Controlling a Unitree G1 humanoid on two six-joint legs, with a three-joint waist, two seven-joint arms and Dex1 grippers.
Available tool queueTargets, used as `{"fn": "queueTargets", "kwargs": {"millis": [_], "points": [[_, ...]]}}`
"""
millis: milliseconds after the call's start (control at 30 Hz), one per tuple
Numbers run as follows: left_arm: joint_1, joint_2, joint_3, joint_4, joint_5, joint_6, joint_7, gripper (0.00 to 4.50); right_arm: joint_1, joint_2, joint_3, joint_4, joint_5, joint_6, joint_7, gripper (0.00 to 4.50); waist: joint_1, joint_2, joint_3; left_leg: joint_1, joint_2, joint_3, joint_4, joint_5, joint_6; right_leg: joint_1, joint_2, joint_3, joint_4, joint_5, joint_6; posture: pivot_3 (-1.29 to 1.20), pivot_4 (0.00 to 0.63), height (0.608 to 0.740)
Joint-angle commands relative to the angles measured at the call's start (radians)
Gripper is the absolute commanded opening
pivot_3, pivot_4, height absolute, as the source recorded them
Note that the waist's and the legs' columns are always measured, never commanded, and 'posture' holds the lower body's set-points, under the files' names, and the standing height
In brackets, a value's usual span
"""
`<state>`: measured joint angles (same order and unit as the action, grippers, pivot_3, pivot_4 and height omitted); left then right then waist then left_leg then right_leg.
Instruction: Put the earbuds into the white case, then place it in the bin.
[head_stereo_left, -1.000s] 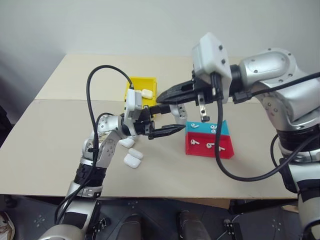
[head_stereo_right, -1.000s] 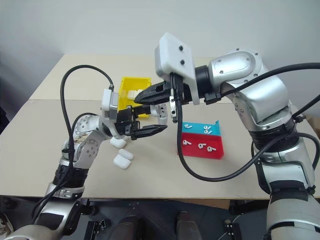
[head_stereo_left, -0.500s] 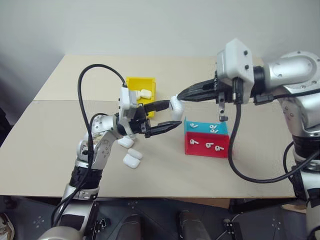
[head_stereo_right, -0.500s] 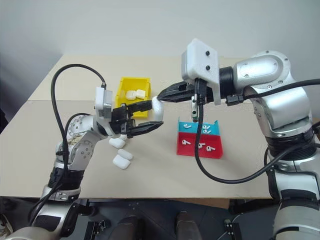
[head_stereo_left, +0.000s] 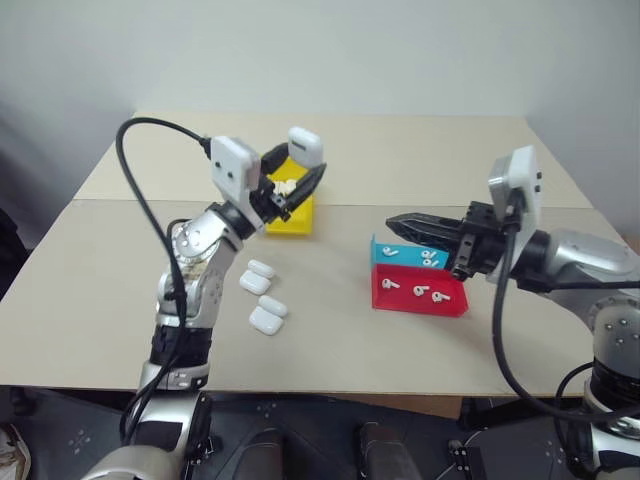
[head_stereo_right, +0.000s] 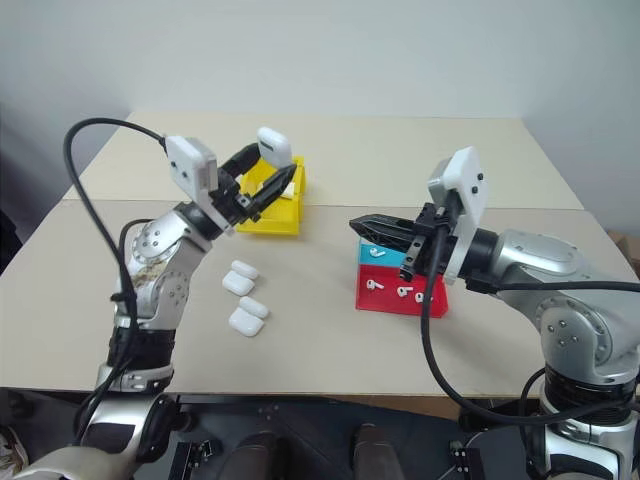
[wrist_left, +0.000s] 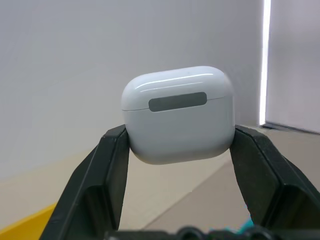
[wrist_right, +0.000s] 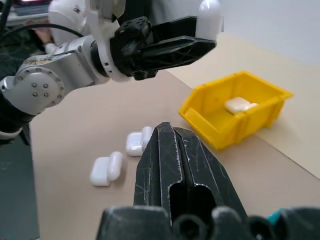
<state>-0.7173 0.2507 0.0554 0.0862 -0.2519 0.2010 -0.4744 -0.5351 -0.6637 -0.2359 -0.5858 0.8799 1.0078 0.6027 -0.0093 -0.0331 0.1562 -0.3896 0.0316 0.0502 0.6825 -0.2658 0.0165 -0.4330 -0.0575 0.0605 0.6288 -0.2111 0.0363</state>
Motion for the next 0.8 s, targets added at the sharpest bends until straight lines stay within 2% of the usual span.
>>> {"fn": "queueTargets", "kwargs": {"millis": [33, 200, 400, 633, 667, 767, 800], "points": [[-0.077, -0.018, 0.003, 0.109, 0.089, -0.030, 0.134, 2.78, -0.020, 0.013, 0.007, -0.040, 0.014, -0.002, -0.071, 0.01, -0.003, 0.000, 0.000, 0.000, 0.000, 0.000, 0.000, 0.000, 0.000, 0.000, 0.000, 0.000, 0.000, 0.000, 0.000, 0.00, 0.150, 0.740], [-0.194, -0.009, -0.036, 0.333, 0.239, 0.043, 0.303, 2.78, -0.012, 0.019, 0.006, -0.042, 0.032, -0.010, -0.126, 0.01, -0.002, 0.000, 0.000, -0.004, 0.000, 0.001, -0.001, 0.000, 0.000, -0.003, 0.000, -0.001, -0.002, 0.000, 0.000, 0.00, 0.150, 0.740], [-0.303, -0.030, -0.047, 0.561, 0.272, 0.036, 0.335, 2.78, -0.022, 0.032, 0.006, -0.037, 0.029, 0.010, -0.220, 0.01, -0.002, 0.000, 0.000, -0.006, -0.001, 0.003, 0.000, 0.000, 0.000, -0.003, -0.001, -0.002, -0.002, 0.000, 0.000, 0.00, 0.150, 0.740], [-0.351, -0.040, -0.084, 0.686, 0.317, 0.015, 0.328, 2.78, -0.020, 0.019, 0.011, -0.047, 0.037, 0.010, -0.254, 0.01, -0.003, 0.000, 0.000, -0.009, -0.001, 0.004, 0.000, 0.000, 0.000, -0.006, -0.001, -0.003, -0.002, 0.000, 0.000, 0.00, 0.150, 0.740], [-0.358, -0.039, -0.083, 0.696, 0.315, 0.021, 0.317, 3.53, -0.018, 0.018, 0.009, -0.051, 0.040, 0.010, -0.256, 0.00, -0.003, 0.000, 0.000, -0.009, -0.001, 0.004, 0.000, 0.000, 0.000, -0.006, -0.001, -0.003, -0.002, 0.000, 0.000, 0.00, 0.150, 0.740], [-0.363, -0.034, -0.061, 0.678, 0.290, 0.016, 0.292, 4.40, -0.015, 0.013, 0.005, -0.057, 0.051, 0.009, -0.260, 0.00, -0.003, 0.000, 0.000, -0.009, 0.000, 0.004, 0.000, 0.000, 0.000, -0.006, -0.001, -0.003, -0.002, 0.000, 0.000, 0.00, 0.150, 0.740], [-0.357, -0.028, -0.056, 0.658, 0.284, 0.007, 0.282, 4.46, -0.015, 0.011, 0.003, -0.056, 0.055, 0.007, -0.262, 0.00, -0.003, 0.000, 0.000, -0.009, 0.000, 0.004, 0.000, 0.000, 0.000, -0.006, -0.001, -0.003, -0.002, 0.000, 0.000, 0.00, 0.150, 0.740]]}}
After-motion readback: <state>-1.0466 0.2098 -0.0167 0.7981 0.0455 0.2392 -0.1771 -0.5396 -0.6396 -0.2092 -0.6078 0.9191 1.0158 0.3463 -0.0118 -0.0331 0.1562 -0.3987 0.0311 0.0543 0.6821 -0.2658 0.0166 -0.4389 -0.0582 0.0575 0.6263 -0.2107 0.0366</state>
